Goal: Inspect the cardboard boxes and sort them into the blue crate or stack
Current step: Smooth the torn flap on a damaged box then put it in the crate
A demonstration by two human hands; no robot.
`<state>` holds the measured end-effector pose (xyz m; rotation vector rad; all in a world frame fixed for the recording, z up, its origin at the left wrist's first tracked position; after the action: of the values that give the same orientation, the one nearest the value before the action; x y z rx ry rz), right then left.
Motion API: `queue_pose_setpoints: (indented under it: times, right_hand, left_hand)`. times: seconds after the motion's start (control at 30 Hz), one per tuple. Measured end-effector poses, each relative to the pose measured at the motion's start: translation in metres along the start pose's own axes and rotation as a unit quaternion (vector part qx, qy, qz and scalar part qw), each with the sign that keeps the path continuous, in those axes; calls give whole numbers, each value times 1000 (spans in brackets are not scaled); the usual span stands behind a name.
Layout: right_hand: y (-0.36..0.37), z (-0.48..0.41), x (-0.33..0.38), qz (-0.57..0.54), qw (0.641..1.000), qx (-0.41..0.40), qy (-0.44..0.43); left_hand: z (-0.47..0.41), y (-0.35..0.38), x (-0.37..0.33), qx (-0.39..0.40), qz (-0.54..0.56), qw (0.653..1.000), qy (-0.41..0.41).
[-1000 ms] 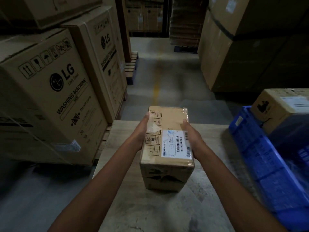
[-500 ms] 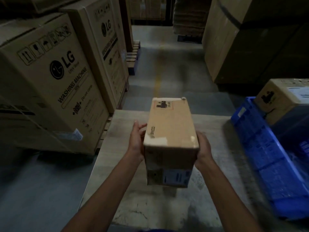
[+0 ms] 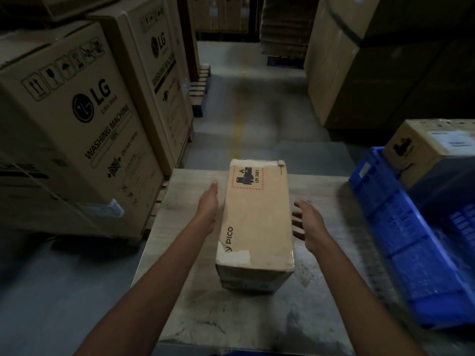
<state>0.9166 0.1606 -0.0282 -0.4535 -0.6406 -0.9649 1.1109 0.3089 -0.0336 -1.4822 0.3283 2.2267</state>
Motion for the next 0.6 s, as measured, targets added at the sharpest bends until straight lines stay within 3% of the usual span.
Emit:
queue_pose_setpoints:
  times: [0.07,0.13,0.33,0.43,0.53,0.6]
  right_hand:
    - [15,3,6,9,998,43,34]
    - [29,13,10,-1,996,88,16]
    - [22,23,10,-40,996,66,-34]
    - [16,28,19,-70,994,59,-67]
    - [16,34,25,-121,986,79,-81]
    - [18,37,20,-159,980,97,-69]
  left_hand:
    - [-4,9,-3,87,4,995,-57]
    - [4,18,-12,140,48,988,-48]
    - [27,13,-24,160,105,981,40]
    - [30,3,-34,119,118,982,89]
    - [30,-8,-39,77,143,981,109]
    - [30,-8,-37,106,141,979,102]
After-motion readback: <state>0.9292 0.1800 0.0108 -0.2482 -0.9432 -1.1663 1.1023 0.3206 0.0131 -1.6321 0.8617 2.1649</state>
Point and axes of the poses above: each hand's wrist, its own z-axis away from the middle knuckle, its own y-axis out of the palm, x = y × z, the point moved 2 cm from there along -z, towards the middle knuckle, and after that the axes turned 11 degrees about y, right-handed, at the moved point
